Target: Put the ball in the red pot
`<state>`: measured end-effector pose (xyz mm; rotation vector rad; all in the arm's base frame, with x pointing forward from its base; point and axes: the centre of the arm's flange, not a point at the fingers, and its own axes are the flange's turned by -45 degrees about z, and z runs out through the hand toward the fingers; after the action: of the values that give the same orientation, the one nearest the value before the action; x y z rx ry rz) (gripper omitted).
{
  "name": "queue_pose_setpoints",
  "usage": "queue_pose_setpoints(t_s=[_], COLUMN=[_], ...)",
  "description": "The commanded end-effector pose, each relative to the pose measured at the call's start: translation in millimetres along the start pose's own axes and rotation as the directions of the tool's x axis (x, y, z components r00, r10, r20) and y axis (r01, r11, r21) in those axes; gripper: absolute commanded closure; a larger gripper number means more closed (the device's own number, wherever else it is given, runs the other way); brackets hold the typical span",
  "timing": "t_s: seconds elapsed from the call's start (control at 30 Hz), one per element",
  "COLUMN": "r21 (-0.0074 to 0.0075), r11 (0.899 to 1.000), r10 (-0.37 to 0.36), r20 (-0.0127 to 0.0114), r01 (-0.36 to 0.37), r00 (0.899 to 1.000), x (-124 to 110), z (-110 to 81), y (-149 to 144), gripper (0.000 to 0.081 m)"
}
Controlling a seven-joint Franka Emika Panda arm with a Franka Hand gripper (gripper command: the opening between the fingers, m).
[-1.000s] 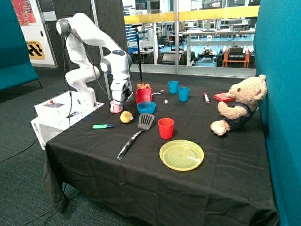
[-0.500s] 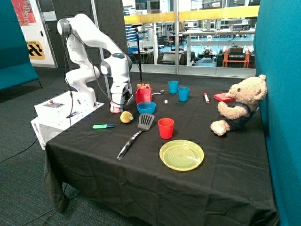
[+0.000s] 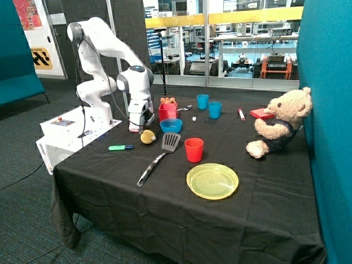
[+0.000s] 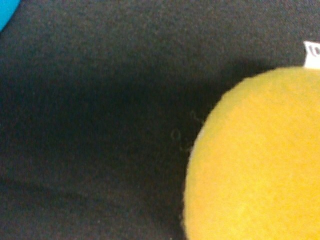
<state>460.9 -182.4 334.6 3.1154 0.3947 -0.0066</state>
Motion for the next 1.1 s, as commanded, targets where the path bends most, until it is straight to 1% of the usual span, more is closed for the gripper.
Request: queue_pose_setpoints(t_s=[0.0, 0.47, 0.67, 0.9, 1.07], r21=[0.0007, 0.0007, 0.0007, 0.0007, 0.0007], r11=[1.0, 1.0, 1.0, 1.0, 1.0], r10=[-0.009, -0.018, -0.017, -0.004, 0.0], r20=[-0.0043, -0.0043, -0.0043, -0.0043, -0.0043], r01=[0.009, 0.018, 0.017, 0.004, 0.0], r00=[1.0, 1.0, 1.0, 1.0, 1.0], x=[1, 9, 8, 3, 5], z=[7.7, 13.7, 16.7, 19.1, 19.0], y=[-2, -4, -4, 3, 8], gripper=[0.0051, 0.0054, 0.0052, 0.0053, 0.0047])
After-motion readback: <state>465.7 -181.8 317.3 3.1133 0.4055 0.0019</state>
